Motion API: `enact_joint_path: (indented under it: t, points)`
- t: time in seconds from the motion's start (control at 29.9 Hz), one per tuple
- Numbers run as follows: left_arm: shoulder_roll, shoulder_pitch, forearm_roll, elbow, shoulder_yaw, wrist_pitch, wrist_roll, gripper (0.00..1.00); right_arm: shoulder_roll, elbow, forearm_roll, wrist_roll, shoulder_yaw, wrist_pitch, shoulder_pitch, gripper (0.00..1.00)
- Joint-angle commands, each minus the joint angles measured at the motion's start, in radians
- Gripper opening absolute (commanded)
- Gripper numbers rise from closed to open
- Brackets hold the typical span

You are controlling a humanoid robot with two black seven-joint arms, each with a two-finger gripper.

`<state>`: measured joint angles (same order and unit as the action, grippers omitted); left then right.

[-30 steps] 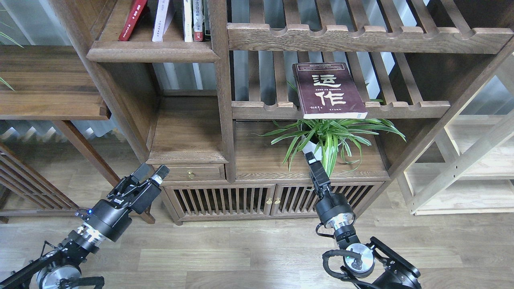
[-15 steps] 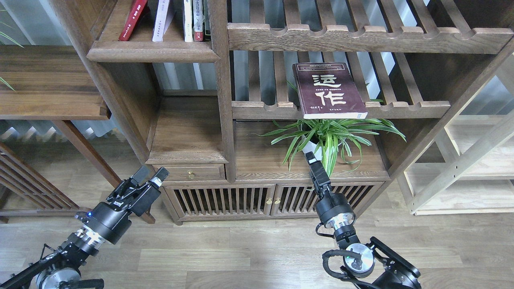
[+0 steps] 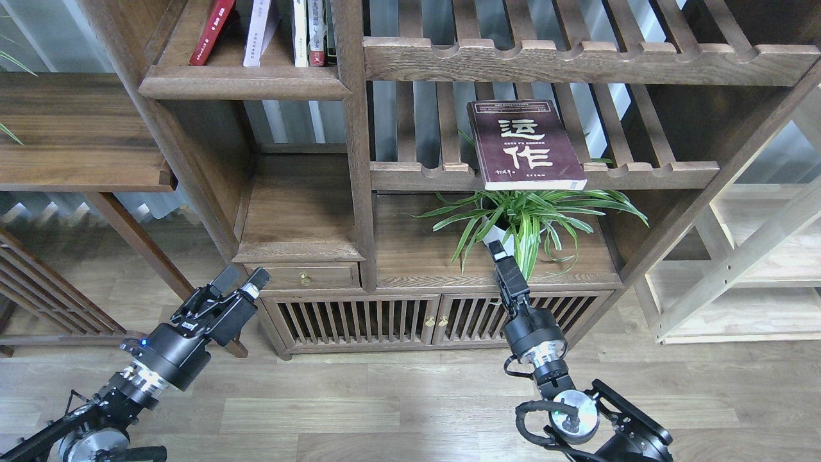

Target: Organize books on shelf

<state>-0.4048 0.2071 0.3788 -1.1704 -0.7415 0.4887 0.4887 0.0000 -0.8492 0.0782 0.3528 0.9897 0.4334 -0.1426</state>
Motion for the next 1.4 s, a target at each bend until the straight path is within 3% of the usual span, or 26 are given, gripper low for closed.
enact_joint_path:
  t: [0.0, 1.37]
  points:
    - [0.003, 0.0, 0.0, 0.0, -0.001, 0.0, 0.0, 0.99, 0.0, 0.001, 0.0, 0.0, 0.0, 0.001, 0.0, 1.0]
    - [0.004, -0.005, -0.001, 0.0, -0.001, 0.0, 0.0, 0.99, 0.0, 0.001, 0.0, 0.002, 0.001, 0.002, 0.002, 1.0]
